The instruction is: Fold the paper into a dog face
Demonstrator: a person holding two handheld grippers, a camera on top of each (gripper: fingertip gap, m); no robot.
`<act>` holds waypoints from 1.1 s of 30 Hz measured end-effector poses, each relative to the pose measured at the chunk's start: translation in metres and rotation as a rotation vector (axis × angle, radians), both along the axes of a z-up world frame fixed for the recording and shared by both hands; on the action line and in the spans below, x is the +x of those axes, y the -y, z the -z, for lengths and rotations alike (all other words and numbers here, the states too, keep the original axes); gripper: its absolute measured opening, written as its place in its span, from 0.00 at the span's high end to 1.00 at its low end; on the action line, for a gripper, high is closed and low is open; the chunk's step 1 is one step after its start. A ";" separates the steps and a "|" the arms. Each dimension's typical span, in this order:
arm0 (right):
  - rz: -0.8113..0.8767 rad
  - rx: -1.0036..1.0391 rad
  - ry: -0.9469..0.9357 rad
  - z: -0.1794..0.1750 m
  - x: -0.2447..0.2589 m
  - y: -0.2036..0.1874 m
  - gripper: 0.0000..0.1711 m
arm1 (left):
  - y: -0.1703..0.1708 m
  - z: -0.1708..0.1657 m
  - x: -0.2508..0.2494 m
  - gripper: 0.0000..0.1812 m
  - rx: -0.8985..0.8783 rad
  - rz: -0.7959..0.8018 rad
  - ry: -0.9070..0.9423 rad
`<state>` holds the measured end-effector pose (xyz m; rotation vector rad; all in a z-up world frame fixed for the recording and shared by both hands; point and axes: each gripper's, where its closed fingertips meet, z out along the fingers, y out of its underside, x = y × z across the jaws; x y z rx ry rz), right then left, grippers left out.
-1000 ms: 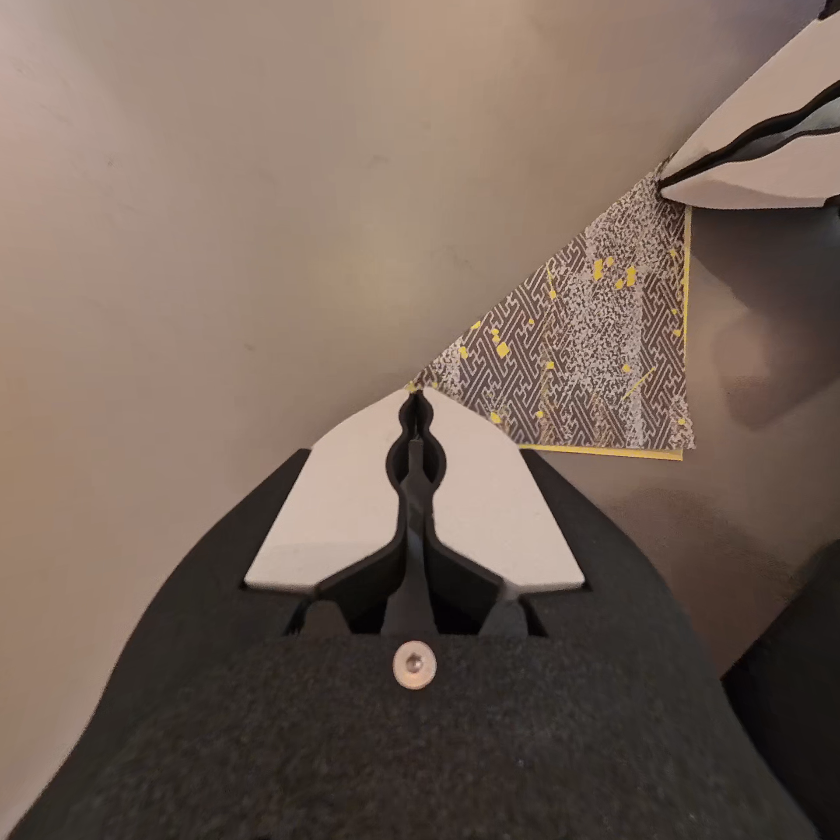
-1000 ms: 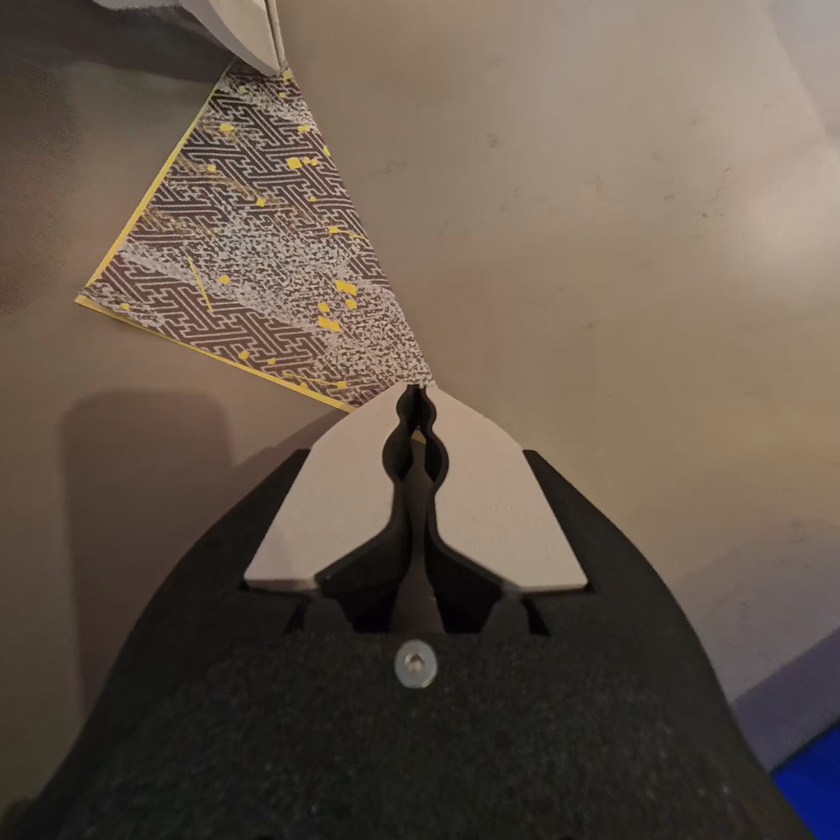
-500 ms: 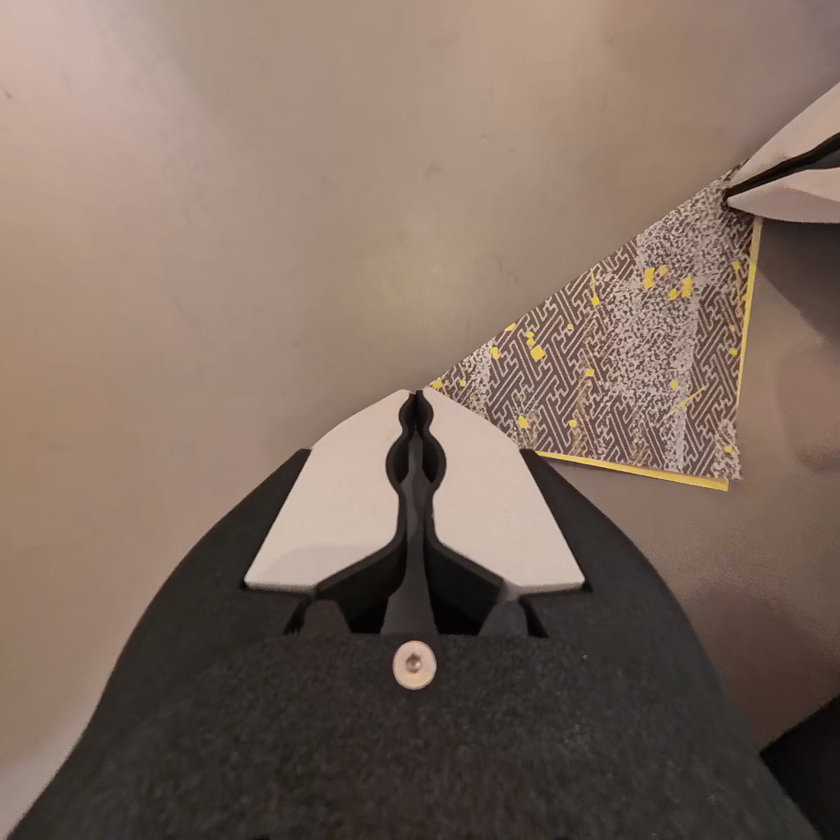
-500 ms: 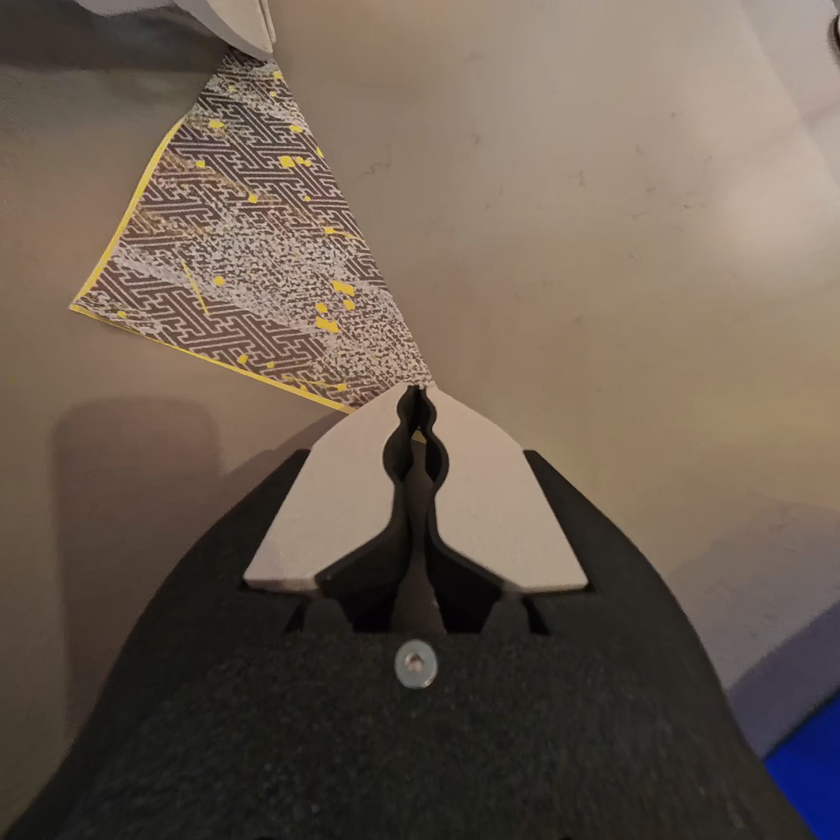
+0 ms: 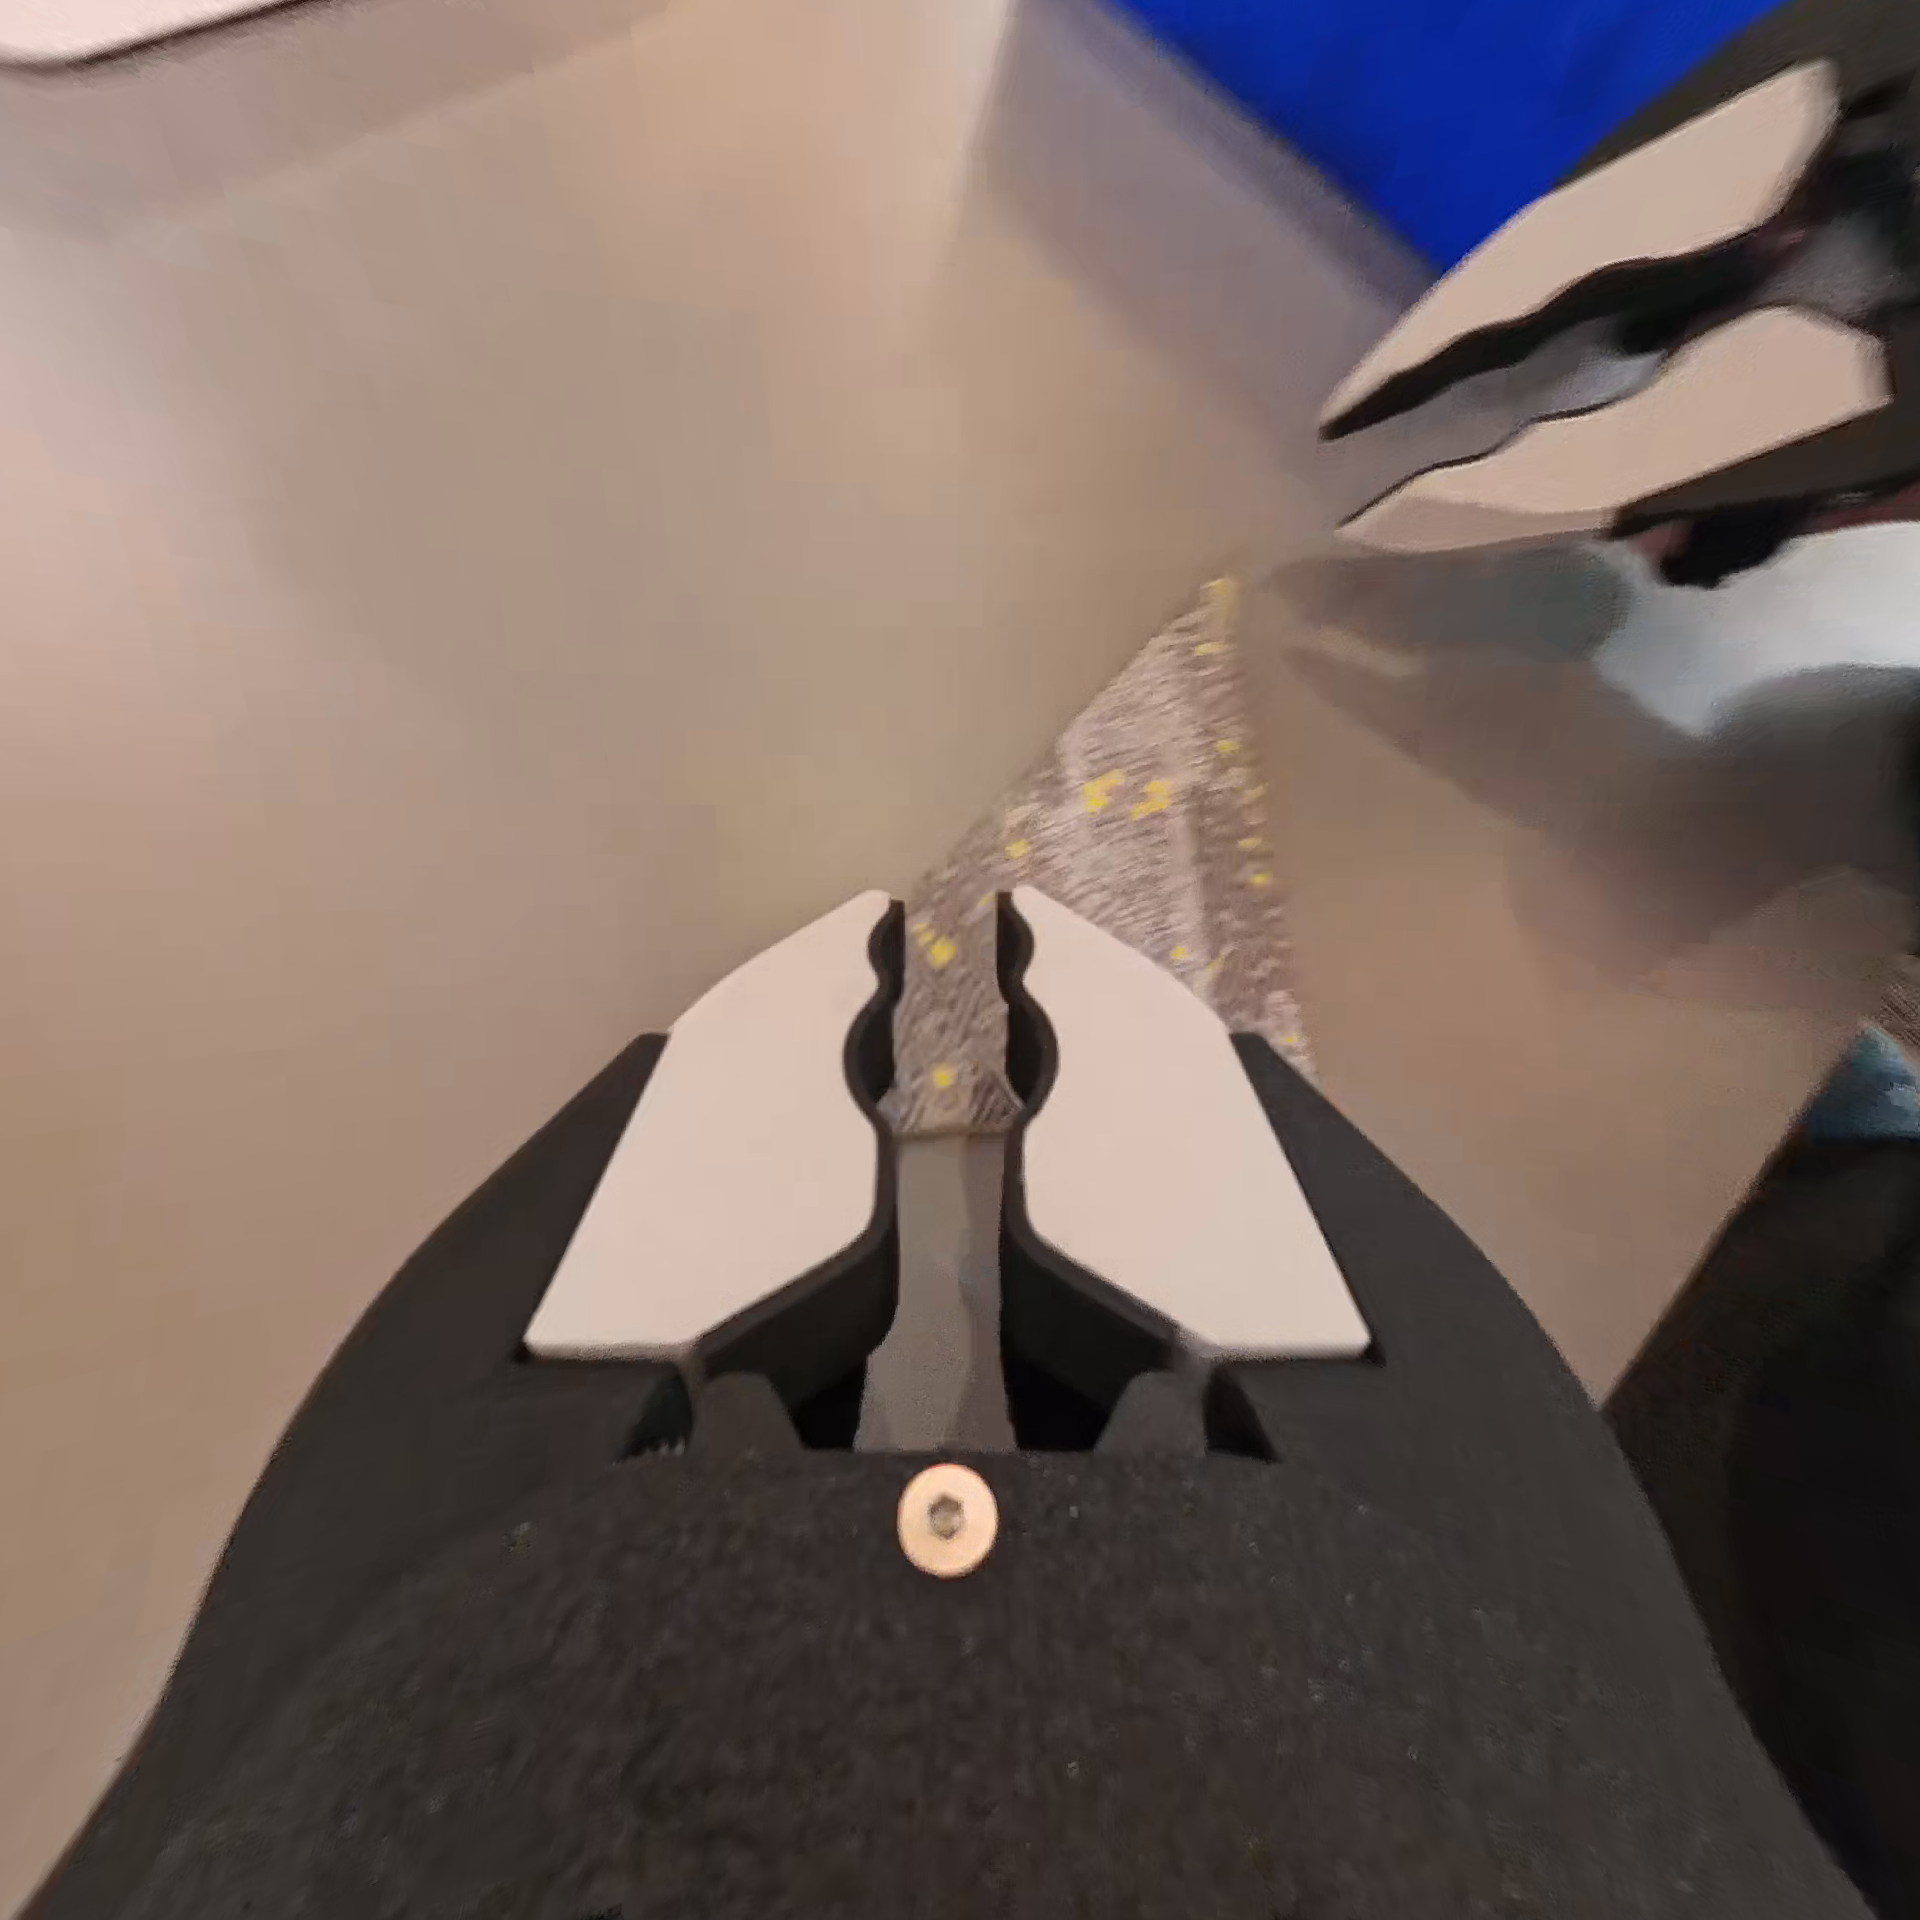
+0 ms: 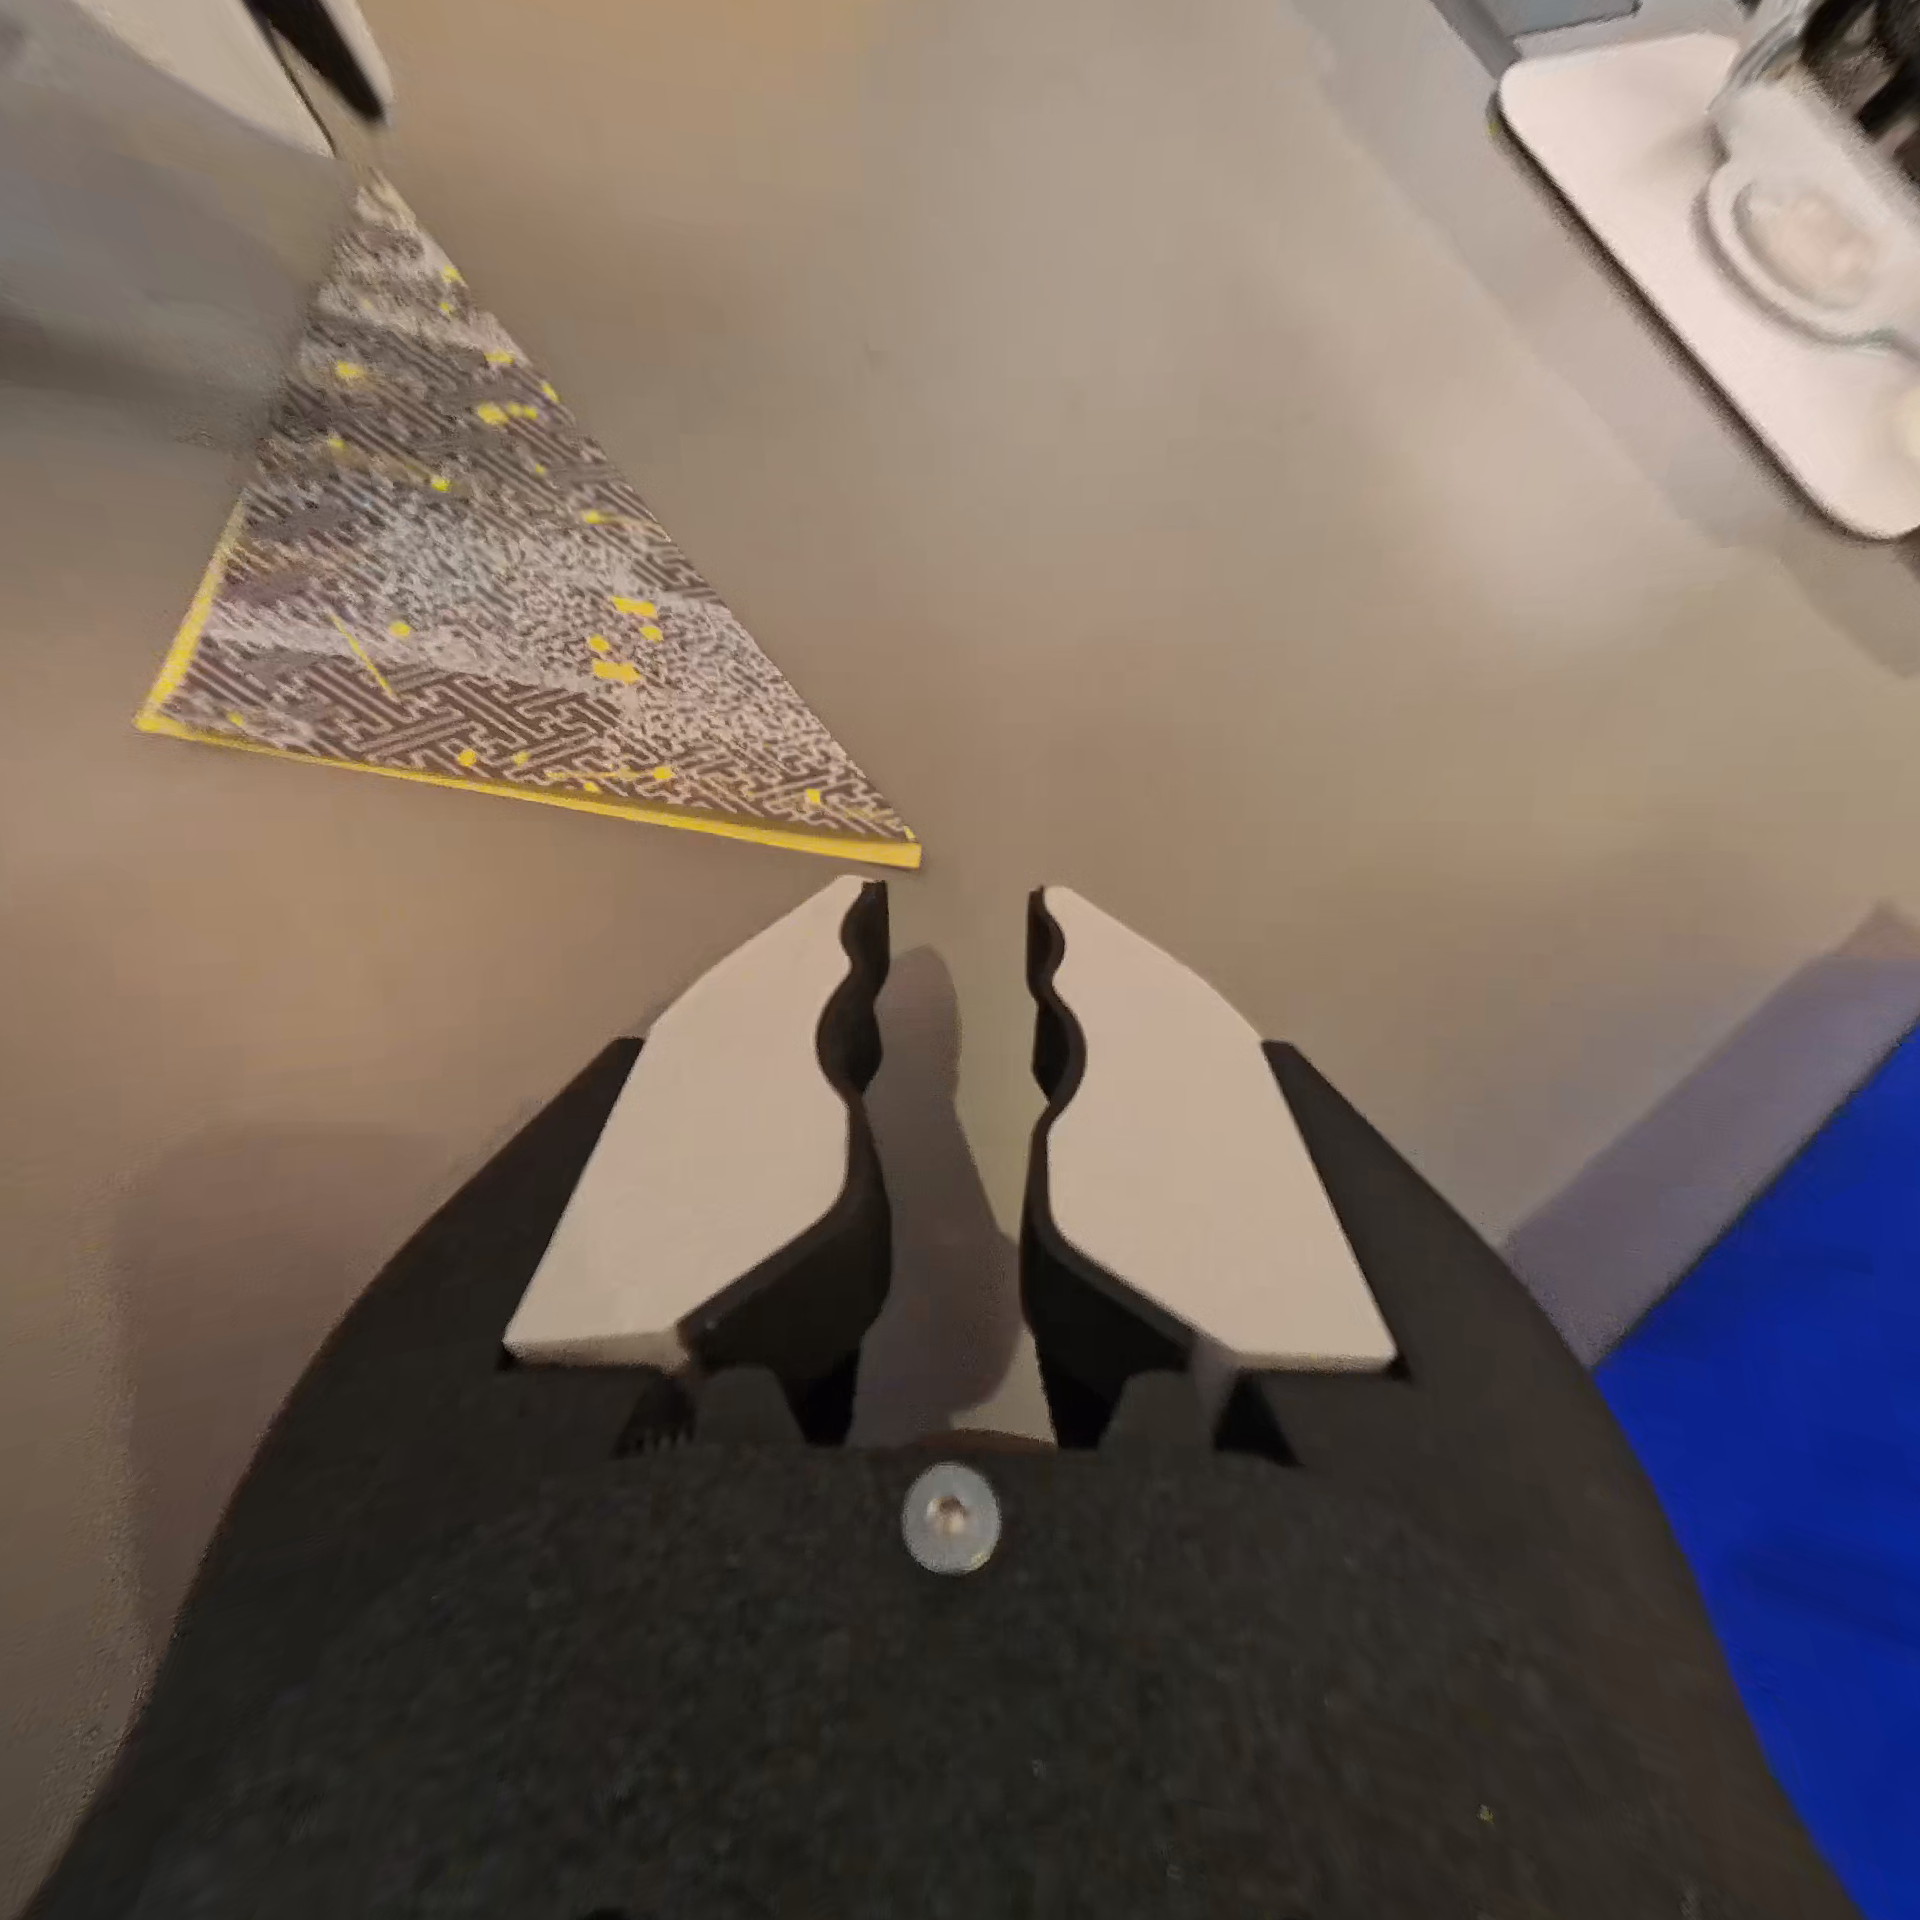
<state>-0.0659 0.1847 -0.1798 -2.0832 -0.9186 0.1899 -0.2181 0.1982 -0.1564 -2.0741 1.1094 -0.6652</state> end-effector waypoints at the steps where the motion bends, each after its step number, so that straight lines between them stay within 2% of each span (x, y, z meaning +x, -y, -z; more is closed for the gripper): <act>1: 0.007 -0.035 -0.052 0.002 -0.002 0.001 0.84 | 0.005 -0.001 0.011 0.94 -0.009 0.059 0.016; 5: 0.033 -0.205 -0.229 0.007 -0.009 0.005 0.83 | 0.015 0.014 0.039 1.00 -0.097 0.192 0.013; 9: 0.074 -0.275 -0.292 0.011 -0.009 0.001 0.81 | 0.010 0.040 0.043 1.00 -0.093 0.236 -0.127; 14: 0.051 -0.303 -0.238 0.023 -0.016 -0.001 0.82 | 0.015 0.052 0.046 1.00 -0.081 0.232 -0.172; 19: 0.006 -0.286 -0.167 0.028 -0.019 -0.007 0.86 | 0.019 0.052 0.050 0.93 -0.146 0.187 -0.143; 21: -0.017 -0.261 -0.133 0.029 -0.020 -0.008 0.86 | 0.020 0.043 0.057 0.90 -0.092 0.228 -0.120; 22: -0.023 -0.253 -0.121 0.029 -0.020 -0.008 0.86 | 0.020 0.036 0.062 0.86 -0.042 0.271 -0.098; 25: -0.013 -0.229 -0.089 0.028 -0.014 -0.008 0.86 | 0.018 0.025 0.075 0.84 0.080 0.387 -0.094; 28: -0.002 -0.241 -0.121 0.025 -0.010 -0.004 0.87 | 0.016 0.033 0.085 0.80 0.031 0.423 -0.134; 33: 0.011 -0.261 -0.139 0.028 -0.009 -0.003 0.88 | 0.021 0.046 0.086 0.81 0.013 0.441 -0.154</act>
